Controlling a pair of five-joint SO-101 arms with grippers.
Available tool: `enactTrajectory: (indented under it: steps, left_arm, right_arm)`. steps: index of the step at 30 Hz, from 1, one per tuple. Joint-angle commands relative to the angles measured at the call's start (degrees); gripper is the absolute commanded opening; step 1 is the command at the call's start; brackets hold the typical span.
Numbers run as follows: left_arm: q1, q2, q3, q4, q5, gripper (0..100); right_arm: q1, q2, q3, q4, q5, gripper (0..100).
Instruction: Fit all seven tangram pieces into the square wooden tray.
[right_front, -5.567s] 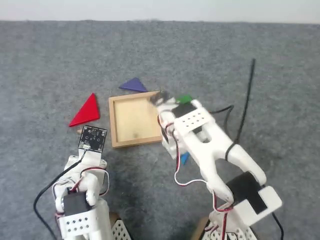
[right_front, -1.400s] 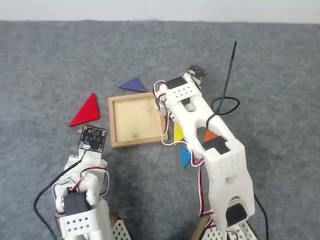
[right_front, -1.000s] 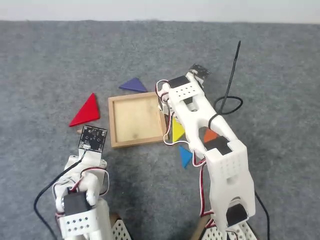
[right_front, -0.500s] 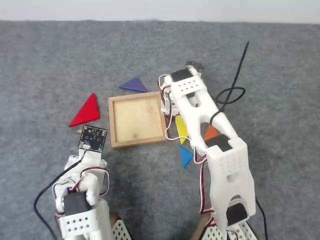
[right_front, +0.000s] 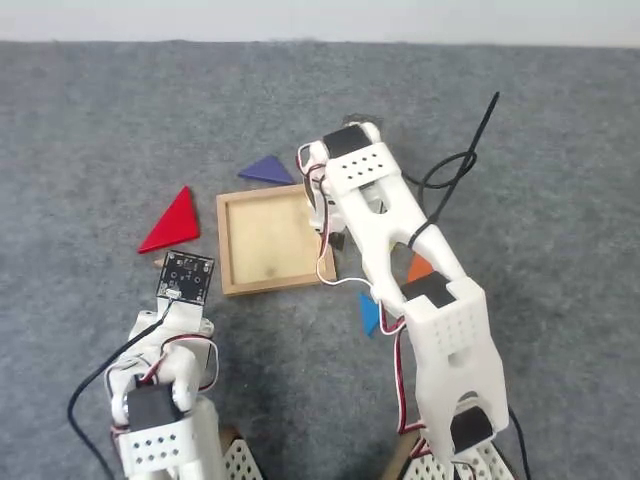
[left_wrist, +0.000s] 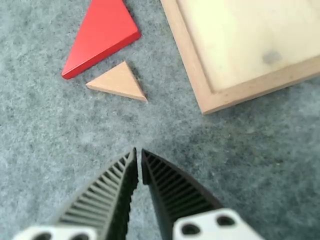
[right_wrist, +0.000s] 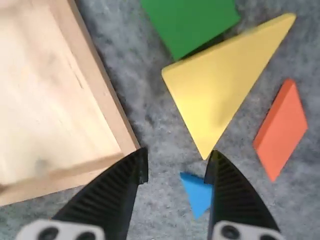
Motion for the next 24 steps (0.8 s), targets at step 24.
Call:
enactTrajectory:
  steps: [24]
  left_arm:
    - [-0.1, -1.1, -0.7, 0.4, 0.5, 1]
  right_arm:
    - [6.5, 9.8, -3.3, -16.9, -5.5, 31.4]
